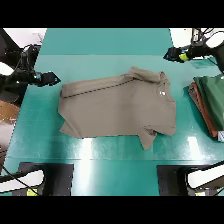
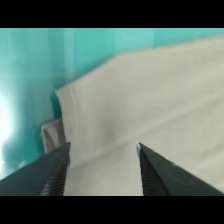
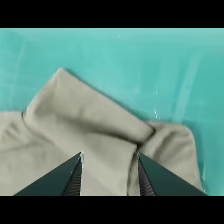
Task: Fold the shirts.
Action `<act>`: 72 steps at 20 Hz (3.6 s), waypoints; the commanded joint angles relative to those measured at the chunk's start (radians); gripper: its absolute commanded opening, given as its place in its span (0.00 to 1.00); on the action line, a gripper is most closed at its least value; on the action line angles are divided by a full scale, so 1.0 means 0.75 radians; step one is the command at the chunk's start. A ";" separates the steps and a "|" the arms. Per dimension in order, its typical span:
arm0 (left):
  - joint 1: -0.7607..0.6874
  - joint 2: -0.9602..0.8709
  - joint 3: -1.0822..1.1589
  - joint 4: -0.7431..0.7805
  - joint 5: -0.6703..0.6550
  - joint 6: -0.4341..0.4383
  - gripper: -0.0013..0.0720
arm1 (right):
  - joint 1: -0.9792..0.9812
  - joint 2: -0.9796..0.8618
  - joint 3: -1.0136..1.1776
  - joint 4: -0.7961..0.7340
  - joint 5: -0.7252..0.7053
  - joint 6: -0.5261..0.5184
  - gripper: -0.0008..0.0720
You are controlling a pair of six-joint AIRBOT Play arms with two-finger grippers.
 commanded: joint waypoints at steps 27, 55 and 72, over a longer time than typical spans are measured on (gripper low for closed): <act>-0.002 0.255 -0.762 0.116 -0.304 -0.073 0.69 | -0.443 0.970 -1.013 0.254 0.571 -0.178 0.53; -0.002 0.575 -0.606 0.014 -0.330 -0.088 0.05 | -0.426 0.721 -1.623 0.285 0.199 -0.208 0.36; -0.002 0.689 0.944 0.013 -0.317 -0.264 0.05 | -0.393 1.207 -0.173 0.261 -0.097 -0.147 0.04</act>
